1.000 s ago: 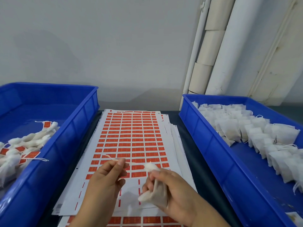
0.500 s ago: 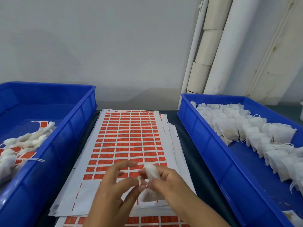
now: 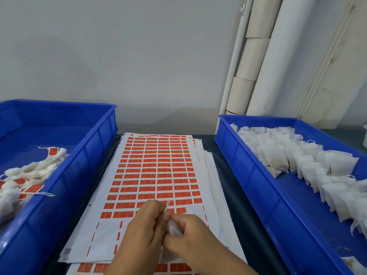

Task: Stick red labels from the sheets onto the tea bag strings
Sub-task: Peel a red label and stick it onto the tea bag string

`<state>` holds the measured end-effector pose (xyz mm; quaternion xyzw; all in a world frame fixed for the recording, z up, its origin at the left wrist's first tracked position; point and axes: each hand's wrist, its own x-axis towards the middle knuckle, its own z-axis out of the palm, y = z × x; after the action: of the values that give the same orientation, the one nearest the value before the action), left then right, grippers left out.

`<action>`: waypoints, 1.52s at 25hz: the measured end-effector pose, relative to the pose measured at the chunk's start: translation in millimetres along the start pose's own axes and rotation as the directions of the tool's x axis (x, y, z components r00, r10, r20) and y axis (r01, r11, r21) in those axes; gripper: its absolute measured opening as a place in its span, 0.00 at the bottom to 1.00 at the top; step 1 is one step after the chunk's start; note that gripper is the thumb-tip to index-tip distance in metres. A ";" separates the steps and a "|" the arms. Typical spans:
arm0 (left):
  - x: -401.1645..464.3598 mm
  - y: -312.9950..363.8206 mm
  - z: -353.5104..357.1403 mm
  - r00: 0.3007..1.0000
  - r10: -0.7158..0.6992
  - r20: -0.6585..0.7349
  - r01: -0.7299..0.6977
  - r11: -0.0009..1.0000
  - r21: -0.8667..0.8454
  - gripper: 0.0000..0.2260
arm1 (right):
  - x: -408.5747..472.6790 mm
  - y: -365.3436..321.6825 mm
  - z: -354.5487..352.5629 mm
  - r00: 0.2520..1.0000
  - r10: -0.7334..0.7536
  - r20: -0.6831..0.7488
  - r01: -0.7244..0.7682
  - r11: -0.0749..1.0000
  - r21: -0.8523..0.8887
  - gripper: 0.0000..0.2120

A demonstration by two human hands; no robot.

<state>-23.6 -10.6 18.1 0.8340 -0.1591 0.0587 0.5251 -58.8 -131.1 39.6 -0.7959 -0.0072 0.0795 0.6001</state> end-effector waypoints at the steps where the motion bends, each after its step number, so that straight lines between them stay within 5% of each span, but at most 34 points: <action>1: 0.9 -0.9 1.2 0.999 -0.037 0.002 0.037 0.999 -0.034 0.07 | 0.1 1.6 1.6 1.000 -0.011 -0.018 0.011 1.000 0.000 0.10; 8: 8.0 0.3 5.0 0.922 -0.387 0.018 0.370 0.866 -0.335 0.08 | 2.0 10.7 10.0 0.937 -0.047 -0.347 0.019 0.996 -0.086 0.12; 11: 10.4 3.0 7.1 0.886 -0.463 0.020 0.423 0.789 -0.445 0.08 | -1.4 9.9 16.8 0.903 -0.260 -0.341 0.117 0.914 -0.388 0.10; 15: 12.5 6.0 10.4 0.904 -0.423 -0.067 0.378 0.861 -0.340 0.09 | 0.5 21.4 16.7 0.647 -0.691 -0.321 0.276 0.605 -0.747 0.12; 17: 13.1 4.4 11.6 0.899 -0.434 -0.058 0.393 0.858 -0.330 0.08 | 0.2 22.2 16.1 0.669 -0.691 -0.273 0.278 0.574 -0.770 0.12; 20: 17.0 4.1 10.2 0.866 -0.499 0.040 0.472 0.788 -0.395 0.05 | -0.3 17.5 13.2 0.801 -0.540 -0.259 0.168 0.618 -0.768 0.13; 23: 21.9 2.3 1.4 0.800 -0.550 0.241 0.559 0.538 -0.631 0.08 | 6.1 17.5 11.2 0.883 -0.218 -0.417 -0.061 0.825 -0.561 0.14; 25: 22.0 -2.3 -3.9 0.816 -0.484 0.316 0.549 0.475 -0.688 0.13 | 10.9 19.8 7.0 0.908 0.035 -0.417 -0.183 0.930 -0.319 0.10; 28: 18.4 -7.8 -2.2 0.846 -0.467 0.257 0.515 0.589 -0.623 0.07 | 11.8 19.0 -0.2 0.905 0.271 -0.328 -0.256 0.963 0.088 0.07; 32: 13.8 -6.2 7.3 0.926 -0.376 0.042 0.371 0.881 -0.294 0.12 | 6.0 14.0 -5.3 0.889 0.458 0.032 -0.341 0.614 0.712 0.06; 34: 8.8 -6.7 7.9 0.963 -0.267 0.021 0.268 0.957 -0.109 0.16 | 4.6 15.9 -4.6 0.883 0.465 0.062 -0.348 0.560 0.752 0.07; 38: 4.7 -7.4 5.1 0.984 -0.137 0.114 0.134 0.990 0.031 0.17 | 5.7 21.2 -6.1 0.888 0.457 -0.054 -0.302 0.668 0.681 0.05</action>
<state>-17.2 -13.2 10.8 0.8508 -0.1314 -0.0239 0.5082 -54.1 -142.2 20.3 -0.5218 0.2543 0.1120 0.8065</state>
